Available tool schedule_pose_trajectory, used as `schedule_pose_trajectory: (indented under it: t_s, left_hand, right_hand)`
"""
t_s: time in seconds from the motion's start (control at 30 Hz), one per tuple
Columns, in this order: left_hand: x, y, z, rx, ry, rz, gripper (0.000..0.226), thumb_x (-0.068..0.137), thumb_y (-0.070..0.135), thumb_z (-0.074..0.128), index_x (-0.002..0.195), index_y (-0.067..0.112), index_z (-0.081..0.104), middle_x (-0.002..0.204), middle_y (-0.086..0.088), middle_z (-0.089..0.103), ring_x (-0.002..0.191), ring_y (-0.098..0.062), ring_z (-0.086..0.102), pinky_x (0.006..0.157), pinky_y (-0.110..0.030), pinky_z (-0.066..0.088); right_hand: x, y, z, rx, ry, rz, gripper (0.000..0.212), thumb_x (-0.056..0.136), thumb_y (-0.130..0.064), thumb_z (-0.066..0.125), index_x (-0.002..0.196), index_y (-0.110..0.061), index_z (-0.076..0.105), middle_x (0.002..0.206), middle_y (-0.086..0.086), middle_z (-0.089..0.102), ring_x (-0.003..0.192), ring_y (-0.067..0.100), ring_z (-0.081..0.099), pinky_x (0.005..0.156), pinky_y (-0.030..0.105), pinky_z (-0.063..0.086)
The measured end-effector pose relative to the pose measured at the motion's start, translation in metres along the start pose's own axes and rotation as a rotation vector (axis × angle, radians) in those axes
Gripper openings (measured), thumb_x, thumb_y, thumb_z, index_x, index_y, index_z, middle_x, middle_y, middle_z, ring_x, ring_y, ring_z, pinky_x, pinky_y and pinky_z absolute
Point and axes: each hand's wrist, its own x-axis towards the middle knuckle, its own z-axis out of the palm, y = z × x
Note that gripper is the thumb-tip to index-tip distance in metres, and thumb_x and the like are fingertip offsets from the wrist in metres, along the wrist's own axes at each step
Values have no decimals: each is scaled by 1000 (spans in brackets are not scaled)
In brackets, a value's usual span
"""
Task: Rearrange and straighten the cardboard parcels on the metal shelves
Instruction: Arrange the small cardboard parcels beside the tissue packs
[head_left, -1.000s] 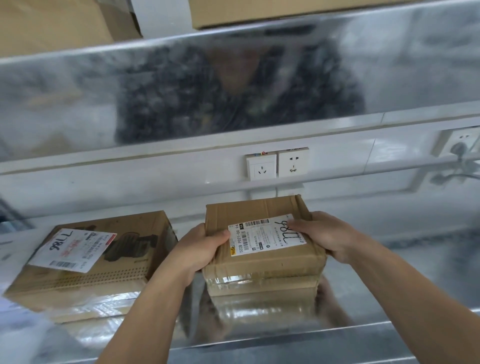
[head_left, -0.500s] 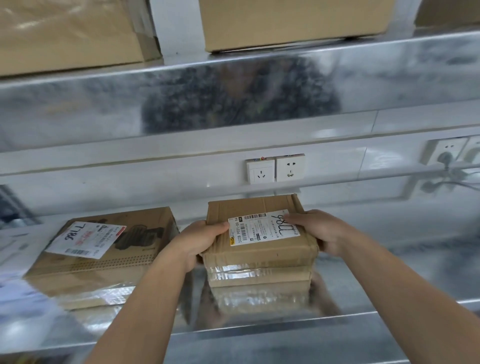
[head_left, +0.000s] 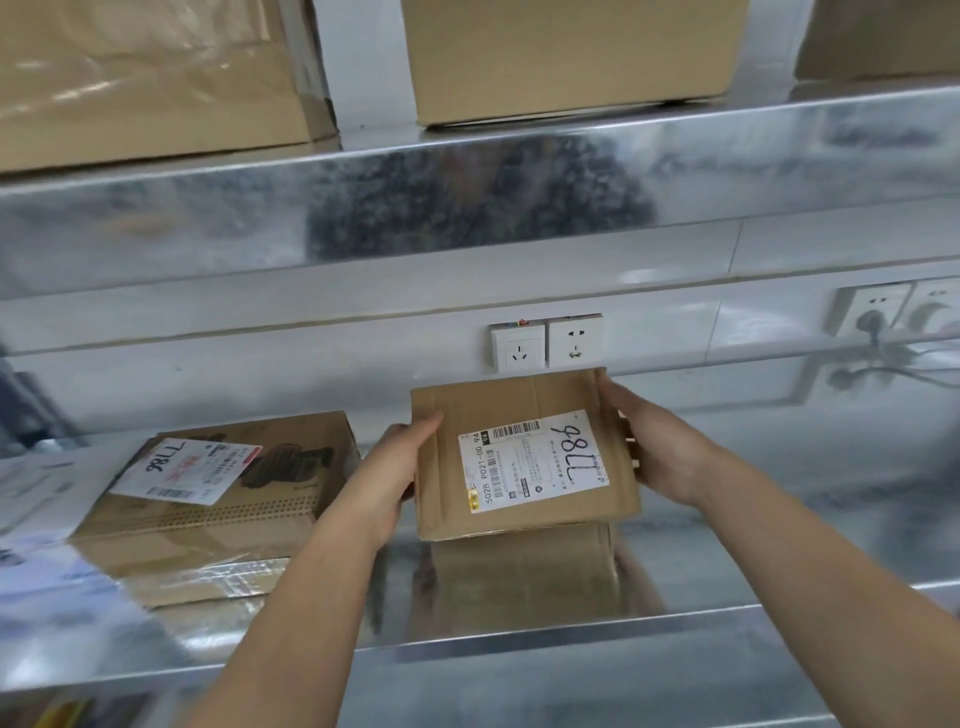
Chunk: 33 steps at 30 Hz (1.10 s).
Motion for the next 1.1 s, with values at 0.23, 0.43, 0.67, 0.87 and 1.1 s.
schedule_pose_trajectory:
  t_s: [0.23,0.43,0.67,0.87,1.1]
  left_hand:
    - [-14,5,-1,-263,54,16,40,98,53,54,111,19,70,102,-3,75,98,-22,68,82,-38,49]
    - [-19,10,-1,-277,51,-32,41,99,53,53,88,15,60,74,0,63,82,-23,60,71,-38,46]
    - [-17,17,-1,-213,9,24,21,102,32,58,98,19,74,86,4,79,88,-17,71,81,-36,54]
    - [-8,15,-1,-198,25,47,20,100,15,60,118,10,67,95,-3,79,82,-15,74,70,-32,55]
    - [2,19,-1,-168,65,-11,39,98,25,67,133,11,56,114,-8,73,95,-21,72,63,-31,56]
  right_hand:
    - [-3,-4,-10,236,102,-27,49,102,-63,42,109,-18,62,89,4,66,89,24,62,66,40,47]
    - [-1,-1,-3,171,55,-44,21,103,-42,55,105,-25,67,79,-4,73,77,15,64,68,34,48]
    - [-1,-3,-3,179,-76,-78,32,97,-15,60,127,-25,66,120,7,75,100,21,68,86,37,53]
    - [-2,-7,6,219,-90,-68,37,99,-28,64,135,-26,56,120,5,75,103,23,73,82,38,58]
    - [1,-7,11,242,-59,-53,37,98,-23,68,133,-23,55,118,5,75,102,24,74,79,37,61]
